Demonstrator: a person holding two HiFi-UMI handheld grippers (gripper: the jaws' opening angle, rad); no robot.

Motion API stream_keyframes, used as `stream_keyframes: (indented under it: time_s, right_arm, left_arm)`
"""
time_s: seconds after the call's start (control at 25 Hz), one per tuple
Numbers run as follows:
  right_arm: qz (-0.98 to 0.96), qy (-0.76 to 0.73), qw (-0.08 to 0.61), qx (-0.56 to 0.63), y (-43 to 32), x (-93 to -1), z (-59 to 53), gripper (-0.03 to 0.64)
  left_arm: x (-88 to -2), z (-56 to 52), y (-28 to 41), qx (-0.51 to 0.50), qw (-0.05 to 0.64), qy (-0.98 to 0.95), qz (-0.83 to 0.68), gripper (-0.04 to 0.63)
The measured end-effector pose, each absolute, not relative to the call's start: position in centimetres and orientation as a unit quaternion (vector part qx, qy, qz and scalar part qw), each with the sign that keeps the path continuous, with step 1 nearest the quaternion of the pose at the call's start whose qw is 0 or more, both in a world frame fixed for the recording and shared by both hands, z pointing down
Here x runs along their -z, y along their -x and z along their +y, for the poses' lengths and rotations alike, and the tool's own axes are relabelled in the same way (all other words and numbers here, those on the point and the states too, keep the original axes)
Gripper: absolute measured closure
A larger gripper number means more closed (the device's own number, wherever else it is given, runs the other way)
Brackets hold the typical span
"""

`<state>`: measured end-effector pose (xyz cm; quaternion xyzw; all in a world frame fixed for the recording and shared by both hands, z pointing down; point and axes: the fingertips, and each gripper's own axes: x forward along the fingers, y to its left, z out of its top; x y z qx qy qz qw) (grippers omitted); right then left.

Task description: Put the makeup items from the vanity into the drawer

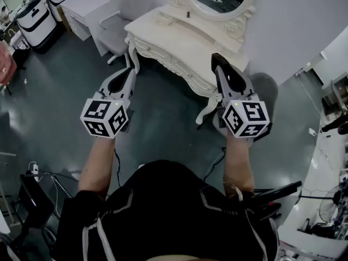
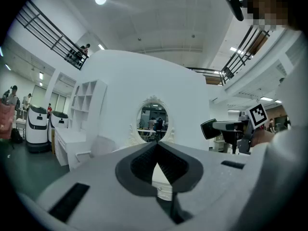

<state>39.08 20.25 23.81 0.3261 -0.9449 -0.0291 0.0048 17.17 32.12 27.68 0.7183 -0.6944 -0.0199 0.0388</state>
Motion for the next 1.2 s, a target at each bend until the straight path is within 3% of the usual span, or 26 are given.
stream_keyframes:
  time_s: [0.68,1.2]
  right_arm:
    - [-0.946,-0.323,-0.022,0.009,-37.4,-23.4,22.1,0.523]
    - [-0.945,-0.325,-0.028,0.014,-31.9,-23.4,24.6,0.523]
  left_arm:
    - [-27.7,33.2,-16.4,0.017,0.033,-0.729,-0.683,0.592]
    - [-27.9,35.1,-11.7,0.017,0.024,-0.742,-0.670,0.592]
